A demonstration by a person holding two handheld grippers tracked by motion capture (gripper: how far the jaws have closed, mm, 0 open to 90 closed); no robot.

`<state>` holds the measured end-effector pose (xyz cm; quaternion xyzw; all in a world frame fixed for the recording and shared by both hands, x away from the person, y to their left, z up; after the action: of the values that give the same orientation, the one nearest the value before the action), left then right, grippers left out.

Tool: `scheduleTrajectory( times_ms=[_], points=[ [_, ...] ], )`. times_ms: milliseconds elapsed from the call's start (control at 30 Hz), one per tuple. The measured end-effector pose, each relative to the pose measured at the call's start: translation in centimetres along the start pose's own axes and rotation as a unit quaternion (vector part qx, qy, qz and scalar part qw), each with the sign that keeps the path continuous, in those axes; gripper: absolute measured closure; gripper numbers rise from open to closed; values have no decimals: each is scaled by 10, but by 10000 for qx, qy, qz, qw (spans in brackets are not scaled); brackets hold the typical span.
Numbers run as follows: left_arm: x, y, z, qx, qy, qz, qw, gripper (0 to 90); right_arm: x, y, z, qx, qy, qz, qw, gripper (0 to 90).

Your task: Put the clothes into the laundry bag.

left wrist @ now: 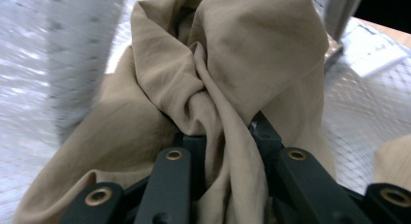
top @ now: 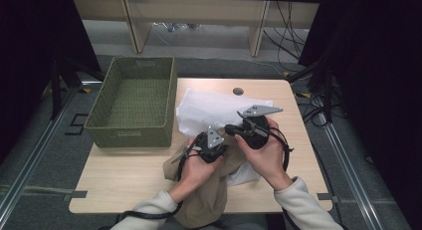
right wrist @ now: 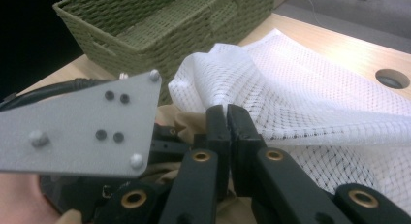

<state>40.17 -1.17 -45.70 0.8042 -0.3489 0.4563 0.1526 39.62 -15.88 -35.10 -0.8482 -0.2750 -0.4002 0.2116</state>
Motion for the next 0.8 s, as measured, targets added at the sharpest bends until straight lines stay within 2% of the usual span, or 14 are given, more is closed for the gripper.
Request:
scheduleTrajectory(
  times_ms=[67,100,200,233,333,367,400,467,533,567,667,700,767,800],
  points=[
    [-1,-1,-1,-71,37,112,9999,714,0,2,1,-16,53,-55,10000,897],
    [-2,0,-3,-161,34,-49,9999,692,-1,2,1,-25,26,-57,10000,897],
    [-4,-4,-13,-317,13,-19,9995,586,0,2,1,-1,-5,-119,9999,897],
    [-6,-4,-17,-414,75,-131,9990,541,-1,2,1,-2,-21,-107,9999,897],
    [-9,-7,-34,-534,155,96,9984,416,-2,1,2,19,-49,-81,10000,897],
    [-10,-7,-40,-648,225,58,9976,383,-2,3,3,-27,12,-238,9997,897],
    [-11,-7,-47,-741,216,54,9970,337,-3,0,1,-54,-87,-18,9999,897],
    [-14,-7,-59,-725,321,257,9965,273,-4,1,2,-43,-92,-71,9999,897],
    [-17,-8,-71,-749,188,449,9960,229,-5,3,3,-67,-25,-165,9998,897],
    [-20,-4,-73,-836,209,284,9959,218,-6,1,2,-4,-115,-23,9999,897],
    [-28,-2,-71,-906,4,449,9949,210,-6,3,2,-107,-62,-209,9997,897],
    [-32,-1,-66,-839,-51,495,9952,214,-6,1,1,-126,-102,-146,9998,897],
    [-39,-1,-54,-744,-233,586,9952,281,-7,-1,2,-76,-136,-56,9999,897],
    [-43,-1,-48,-745,-344,592,9949,325,-7,0,1,-118,-115,-176,9997,897]
  ],
)
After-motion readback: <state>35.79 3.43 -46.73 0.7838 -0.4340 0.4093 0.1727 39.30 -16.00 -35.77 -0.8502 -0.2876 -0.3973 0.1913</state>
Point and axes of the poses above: each handheld gripper's, and its own axes: z roughly forward along the jaws, x roughly out of its top, y roughly to its right, the point moved 1 cm from there along z, roughly forward along the jaws, and after that the axes turned 2 degrees about z, right-handed, at the moved point
